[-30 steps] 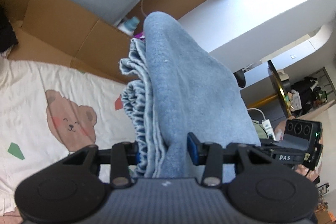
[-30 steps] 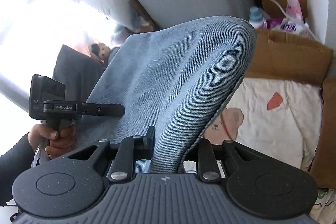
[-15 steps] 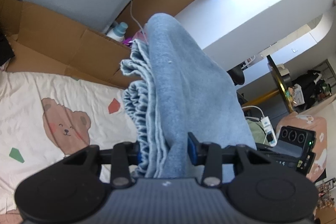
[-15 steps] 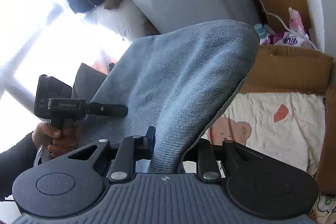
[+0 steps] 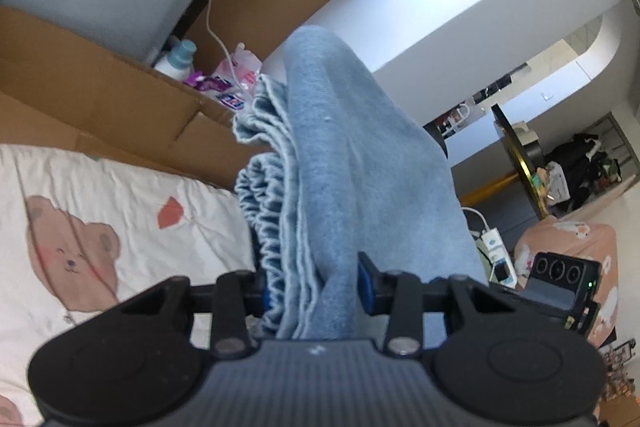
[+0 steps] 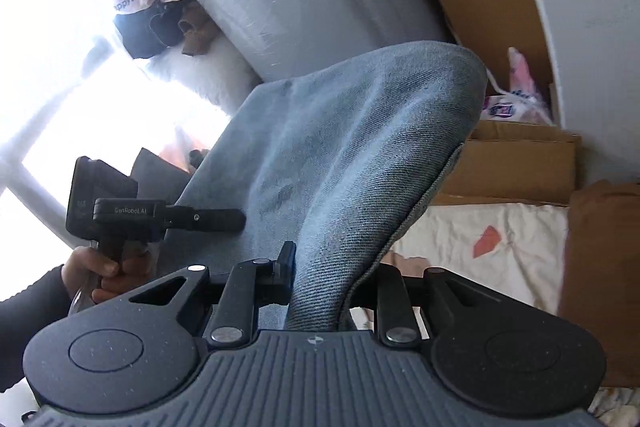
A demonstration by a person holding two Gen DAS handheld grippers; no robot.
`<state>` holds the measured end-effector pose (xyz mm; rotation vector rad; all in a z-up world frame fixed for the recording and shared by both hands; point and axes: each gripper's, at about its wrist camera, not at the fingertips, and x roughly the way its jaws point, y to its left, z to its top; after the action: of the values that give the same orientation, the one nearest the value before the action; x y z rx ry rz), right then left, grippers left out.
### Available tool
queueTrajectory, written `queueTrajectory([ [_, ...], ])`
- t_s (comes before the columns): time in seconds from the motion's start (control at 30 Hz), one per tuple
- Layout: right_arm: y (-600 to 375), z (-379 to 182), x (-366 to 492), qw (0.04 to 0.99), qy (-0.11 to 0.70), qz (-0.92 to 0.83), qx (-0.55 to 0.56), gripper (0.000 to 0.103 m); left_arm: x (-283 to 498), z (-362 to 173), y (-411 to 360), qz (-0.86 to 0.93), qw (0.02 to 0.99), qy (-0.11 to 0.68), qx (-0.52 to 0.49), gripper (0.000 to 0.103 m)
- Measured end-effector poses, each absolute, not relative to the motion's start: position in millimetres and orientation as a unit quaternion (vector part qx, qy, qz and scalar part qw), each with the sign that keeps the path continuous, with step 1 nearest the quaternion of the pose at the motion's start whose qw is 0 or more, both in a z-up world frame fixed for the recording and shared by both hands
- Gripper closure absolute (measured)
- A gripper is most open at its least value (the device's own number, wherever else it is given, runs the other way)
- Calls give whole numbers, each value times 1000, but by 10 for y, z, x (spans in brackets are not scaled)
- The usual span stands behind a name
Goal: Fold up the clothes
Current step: 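Carry the held pants with both tools toward the clothes pile by the wall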
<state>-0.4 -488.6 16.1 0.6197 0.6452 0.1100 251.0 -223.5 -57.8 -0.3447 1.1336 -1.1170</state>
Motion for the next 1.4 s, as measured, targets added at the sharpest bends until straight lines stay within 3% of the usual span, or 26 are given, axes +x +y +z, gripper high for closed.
queueTrajectory([
  [0.53, -5641, -107, -813, 901, 301, -54, 307, 82, 2082, -1115, -3317, -555, 642, 505, -156, 62],
  [0.97, -6410, -372, -859, 899, 324, -108, 274, 82, 1987, -1628, -4068, -564, 627, 507, -180, 62],
  [1.4, -7313, -1236, -657, 892, 334, -128, 276, 81, 1960, -2521, -4746, -560, 628, 503, -196, 62],
])
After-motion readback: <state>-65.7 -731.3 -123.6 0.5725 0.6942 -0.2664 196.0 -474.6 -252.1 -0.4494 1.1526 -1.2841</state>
